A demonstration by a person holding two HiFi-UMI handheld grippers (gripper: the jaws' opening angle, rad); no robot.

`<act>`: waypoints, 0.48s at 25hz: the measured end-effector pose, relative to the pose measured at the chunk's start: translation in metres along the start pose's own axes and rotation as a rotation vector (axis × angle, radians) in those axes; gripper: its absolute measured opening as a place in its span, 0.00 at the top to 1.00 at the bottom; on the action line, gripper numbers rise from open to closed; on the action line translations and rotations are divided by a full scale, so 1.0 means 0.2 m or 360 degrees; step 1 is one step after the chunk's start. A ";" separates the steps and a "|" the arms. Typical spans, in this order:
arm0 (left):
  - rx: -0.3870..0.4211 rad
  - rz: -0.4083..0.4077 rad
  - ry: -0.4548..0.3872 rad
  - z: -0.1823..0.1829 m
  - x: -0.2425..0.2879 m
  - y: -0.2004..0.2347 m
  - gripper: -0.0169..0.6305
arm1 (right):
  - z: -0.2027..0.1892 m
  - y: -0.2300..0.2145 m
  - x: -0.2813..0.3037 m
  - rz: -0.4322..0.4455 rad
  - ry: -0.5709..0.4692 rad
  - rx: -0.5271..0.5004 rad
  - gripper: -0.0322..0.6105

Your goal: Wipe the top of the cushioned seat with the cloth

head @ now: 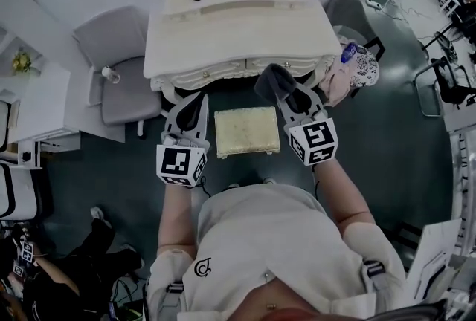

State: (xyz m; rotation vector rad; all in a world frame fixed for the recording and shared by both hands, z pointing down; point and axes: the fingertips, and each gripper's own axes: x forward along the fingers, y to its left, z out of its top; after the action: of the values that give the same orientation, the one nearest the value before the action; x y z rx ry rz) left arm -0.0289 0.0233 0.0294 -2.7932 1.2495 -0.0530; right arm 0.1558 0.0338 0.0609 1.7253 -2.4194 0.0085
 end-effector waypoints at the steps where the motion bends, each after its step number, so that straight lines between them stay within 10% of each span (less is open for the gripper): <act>1: 0.0007 0.0006 0.0003 0.00 -0.01 0.00 0.95 | 0.01 0.01 0.00 0.0004 -0.0009 -0.0006 0.83; 12: 0.0061 0.0007 0.0057 -0.03 -0.04 0.01 0.95 | 0.00 0.04 0.02 -0.0033 -0.0026 -0.0035 0.85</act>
State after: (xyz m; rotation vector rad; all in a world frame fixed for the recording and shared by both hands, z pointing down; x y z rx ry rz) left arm -0.0354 0.0280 0.0359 -2.7686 1.2487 -0.1257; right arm 0.1466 0.0324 0.0615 1.7477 -2.4039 -0.0350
